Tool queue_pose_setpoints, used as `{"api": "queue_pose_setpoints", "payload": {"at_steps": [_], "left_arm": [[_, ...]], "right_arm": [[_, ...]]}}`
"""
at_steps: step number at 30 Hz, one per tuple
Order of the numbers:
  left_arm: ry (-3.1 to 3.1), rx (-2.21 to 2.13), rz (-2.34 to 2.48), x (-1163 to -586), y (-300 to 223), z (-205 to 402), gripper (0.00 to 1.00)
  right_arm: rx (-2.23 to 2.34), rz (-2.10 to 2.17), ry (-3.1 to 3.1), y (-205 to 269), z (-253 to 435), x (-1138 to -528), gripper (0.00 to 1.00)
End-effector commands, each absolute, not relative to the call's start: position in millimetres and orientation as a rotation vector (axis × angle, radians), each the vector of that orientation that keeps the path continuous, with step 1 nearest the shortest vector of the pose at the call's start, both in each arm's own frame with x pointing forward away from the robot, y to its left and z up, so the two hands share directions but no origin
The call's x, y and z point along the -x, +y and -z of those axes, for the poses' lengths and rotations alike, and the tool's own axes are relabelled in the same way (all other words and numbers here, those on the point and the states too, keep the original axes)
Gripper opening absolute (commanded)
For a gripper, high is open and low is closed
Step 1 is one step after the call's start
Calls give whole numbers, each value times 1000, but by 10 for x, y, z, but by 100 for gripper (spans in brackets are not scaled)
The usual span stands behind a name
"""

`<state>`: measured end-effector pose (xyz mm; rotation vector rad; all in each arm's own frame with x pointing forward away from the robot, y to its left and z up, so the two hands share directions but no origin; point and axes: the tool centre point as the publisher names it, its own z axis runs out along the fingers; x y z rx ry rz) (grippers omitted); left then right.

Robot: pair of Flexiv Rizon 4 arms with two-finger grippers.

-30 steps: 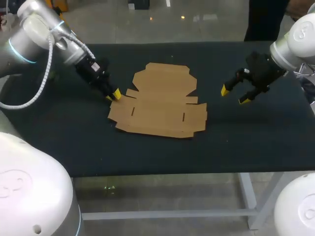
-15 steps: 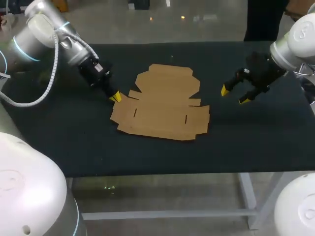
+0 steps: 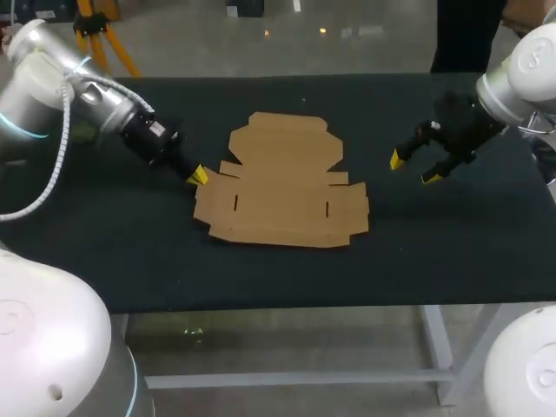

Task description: Assemble the packaging by folding the flat box into shape, placing the metal phone stand inside, and closing the box properly

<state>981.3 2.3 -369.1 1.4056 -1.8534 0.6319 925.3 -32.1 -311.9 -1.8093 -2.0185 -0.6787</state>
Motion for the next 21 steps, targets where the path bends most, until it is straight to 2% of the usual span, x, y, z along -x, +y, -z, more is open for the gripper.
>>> {"api": "queue_pose_setpoints", "payload": {"at_steps": [1,21], "left_arm": [[-1830,-1558,-883,-9679,40,3670,0],[-1832,-1461,-810,-9429,16,3750,0]], "right_arm": [[1806,674,-2018,-325,3109,-9258,100],[1806,674,-2018,-325,3109,-9258,100]]}}
